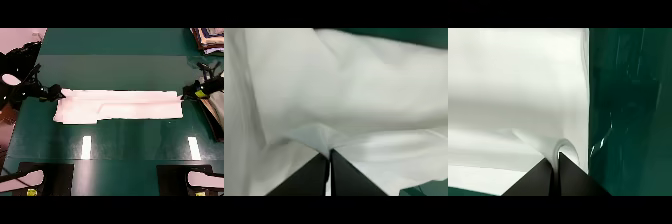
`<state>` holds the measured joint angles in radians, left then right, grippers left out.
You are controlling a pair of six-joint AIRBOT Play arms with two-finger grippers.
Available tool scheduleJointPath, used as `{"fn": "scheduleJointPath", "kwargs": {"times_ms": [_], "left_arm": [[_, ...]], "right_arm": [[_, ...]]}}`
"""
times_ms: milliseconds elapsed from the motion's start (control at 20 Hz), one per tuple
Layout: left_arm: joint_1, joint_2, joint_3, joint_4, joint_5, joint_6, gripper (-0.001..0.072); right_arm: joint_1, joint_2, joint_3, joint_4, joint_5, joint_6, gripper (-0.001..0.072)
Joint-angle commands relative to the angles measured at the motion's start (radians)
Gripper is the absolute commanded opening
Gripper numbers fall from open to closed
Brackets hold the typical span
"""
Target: Fold the shirts.
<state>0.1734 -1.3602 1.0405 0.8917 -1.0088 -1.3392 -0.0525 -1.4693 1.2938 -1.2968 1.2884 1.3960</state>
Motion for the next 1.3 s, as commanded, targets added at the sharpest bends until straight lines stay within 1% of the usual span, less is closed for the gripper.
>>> {"fn": "scheduleJointPath", "kwargs": {"times_ms": [0, 50, 100, 150, 200, 250, 350, 400, 450, 500, 550, 650, 700, 750, 800, 900, 1000, 1100, 1150, 1200, 1250], "left_arm": [[0.001, -0.126, 0.098, -0.061, 0.071, 0.039, 0.0029], [0.001, -0.129, 0.110, -0.064, 0.093, 0.037, 0.0038], [0.001, -0.129, 0.119, -0.066, 0.105, 0.035, 0.0310], [0.001, -0.129, 0.131, -0.074, 0.106, 0.022, 0.0606], [0.001, -0.127, 0.140, -0.079, 0.094, 0.019, 0.0657], [0.001, -0.127, 0.154, -0.082, 0.065, 0.021, 0.0657], [0.001, -0.126, 0.171, -0.086, 0.006, 0.023, 0.0655], [0.001, -0.126, 0.172, -0.095, -0.019, 0.024, 0.0507], [0.001, -0.126, 0.172, -0.097, -0.040, 0.036, 0.0250], [-0.003, -0.126, 0.172, -0.098, -0.054, 0.048, 0.0076], [-0.013, -0.126, 0.172, -0.103, -0.061, 0.058, 0.0029], [-0.056, -0.126, 0.172, -0.104, -0.069, 0.056, 0.0029], [-0.089, -0.126, 0.172, -0.104, -0.070, 0.057, 0.0029], [-0.132, -0.126, 0.172, -0.103, -0.065, 0.056, 0.0029], [-0.174, -0.127, 0.172, -0.103, -0.047, 0.056, 0.0029], [-0.262, -0.127, 0.172, -0.103, 0.009, 0.052, 0.0028], [-0.335, -0.132, 0.174, -0.103, 0.043, 0.018, 0.0028], [-0.388, -0.137, 0.175, -0.097, 0.071, 0.007, 0.0028], [-0.412, -0.138, 0.176, -0.097, 0.093, 0.007, 0.0028], [-0.432, -0.149, 0.186, -0.095, 0.101, 0.003, 0.0028], [-0.452, -0.167, 0.203, -0.095, 0.101, 0.000, 0.0028]], "right_arm": [[0.013, -0.137, 0.148, 0.075, 0.000, 0.017, 0.0018], [0.008, -0.161, 0.180, 0.110, -0.004, 0.016, 0.0020], [-0.002, -0.184, 0.212, 0.147, -0.004, 0.000, 0.0053], [-0.012, -0.200, 0.240, 0.174, -0.002, -0.010, 0.0175], [-0.027, -0.209, 0.260, 0.191, 0.000, -0.010, 0.0273], [-0.045, -0.212, 0.270, 0.205, 0.011, -0.012, 0.0349], [-0.087, -0.212, 0.269, 0.206, 0.074, -0.038, 0.0360], [-0.112, -0.211, 0.255, 0.206, 0.113, -0.063, 0.0360], [-0.138, -0.211, 0.238, 0.206, 0.148, -0.082, 0.0360], [-0.166, -0.211, 0.211, 0.206, 0.177, -0.106, 0.0361], [-0.192, -0.211, 0.179, 0.207, 0.191, -0.125, 0.0360], [-0.234, -0.211, 0.100, 0.216, 0.195, -0.152, 0.0366], [-0.255, -0.212, 0.056, 0.256, 0.185, -0.180, 0.0434], [-0.276, -0.214, 0.018, 0.301, 0.163, -0.198, 0.0532], [-0.291, -0.219, -0.018, 0.349, 0.135, -0.201, 0.0538], [-0.305, -0.250, -0.049, 0.416, 0.120, -0.216, 0.0537], [-0.293, -0.296, -0.032, 0.450, 0.140, -0.228, 0.0530], [-0.256, -0.337, 0.008, 0.480, 0.154, -0.230, 0.0523], [-0.237, -0.350, 0.025, 0.488, 0.155, -0.230, 0.0490], [-0.212, -0.358, 0.040, 0.484, 0.155, -0.233, 0.0424], [-0.192, -0.360, 0.051, 0.485, 0.151, -0.264, 0.0368]]}}
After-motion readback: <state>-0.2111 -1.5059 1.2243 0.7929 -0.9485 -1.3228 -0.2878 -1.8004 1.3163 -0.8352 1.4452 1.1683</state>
